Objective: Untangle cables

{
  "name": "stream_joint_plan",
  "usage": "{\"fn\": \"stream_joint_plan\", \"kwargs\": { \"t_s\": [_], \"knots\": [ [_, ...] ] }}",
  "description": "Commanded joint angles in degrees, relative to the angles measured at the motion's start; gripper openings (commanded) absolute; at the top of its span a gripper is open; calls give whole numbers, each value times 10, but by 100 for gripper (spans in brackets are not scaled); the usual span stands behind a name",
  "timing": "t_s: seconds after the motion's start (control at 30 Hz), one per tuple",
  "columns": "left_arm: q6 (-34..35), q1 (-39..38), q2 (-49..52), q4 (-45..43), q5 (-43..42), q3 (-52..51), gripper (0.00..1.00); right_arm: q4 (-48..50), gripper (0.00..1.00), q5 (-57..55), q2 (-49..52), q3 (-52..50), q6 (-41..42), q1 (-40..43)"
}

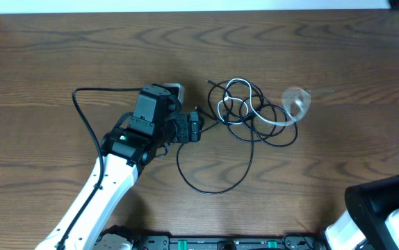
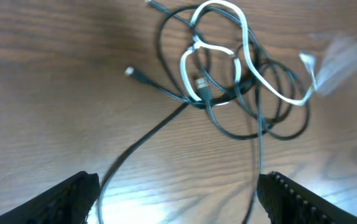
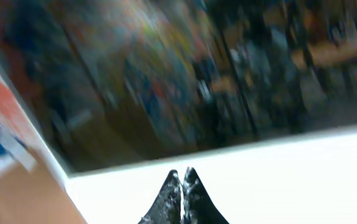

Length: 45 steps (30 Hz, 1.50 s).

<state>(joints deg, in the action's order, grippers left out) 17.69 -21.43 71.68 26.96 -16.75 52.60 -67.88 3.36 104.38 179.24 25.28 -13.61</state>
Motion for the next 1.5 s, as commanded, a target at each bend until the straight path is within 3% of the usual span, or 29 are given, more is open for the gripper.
{"fn": "stream_joint_plan", "kwargs": {
  "t_s": [0.0, 0.07, 0.2, 0.3, 0.53, 0.83, 0.87, 0.9, 0.93, 0.97, 1.0, 1.07, 1.17, 1.23, 1.27, 1.33, 1.47],
  "knots": [
    [-27, 1, 0, -17, -42, 12, 72, -98, 1, 4, 20, -17, 7, 4],
    [-27, 1, -1, -28, -42, 12, 57, -170, 2, 4, 33, -34, -12, 4],
    [-26, 2, -6, -42, -29, 12, 55, -294, 11, 4, 71, -80, -99, 4],
    [-26, 2, -7, -43, -27, 12, 55, -290, 14, 55, 91, -156, -215, -1],
    [-26, 2, -7, -39, -27, 12, 56, -253, 13, 61, 129, -316, -271, -17],
    [-26, 2, -7, -50, -18, 12, 55, -167, 19, 61, 141, -475, -480, -78],
    [-26, 2, -7, -51, -16, 12, 56, -164, 27, 61, 141, -477, -483, -82],
    [-26, 2, -7, -51, -16, 12, 55, -163, 41, 61, 141, -477, -483, -88],
    [-26, 2, -7, -51, -17, 12, 56, -162, 64, 60, 141, -477, -483, -94],
    [-26, 2, -7, -50, -17, 12, 56, -163, 98, 66, 141, -477, -482, -99],
    [-26, 2, -7, -48, -17, 12, 55, -163, 92, 78, 141, -477, -487, -103],
    [-26, 2, -7, -48, -16, 12, 56, -165, 59, 81, 142, -483, -523, -109],
    [-27, 2, -7, -50, -16, 12, 56, -159, 50, 62, 142, -501, -532, -111],
    [-27, 2, -7, -51, -16, 12, 56, -147, 49, 48, 142, -525, -532, -109],
    [-27, 2, -7, -50, -16, 12, 56, -130, 39, 45, 142, -556, -532, -106],
    [-27, 2, -7, -48, -16, 12, 56, -113, 30, 45, 142, -589, -532, -103],
    [-36, 2, -7, -43, -16, 12, 56, -74, 25, 37, 142, -650, -531, -95]
  ]
}}
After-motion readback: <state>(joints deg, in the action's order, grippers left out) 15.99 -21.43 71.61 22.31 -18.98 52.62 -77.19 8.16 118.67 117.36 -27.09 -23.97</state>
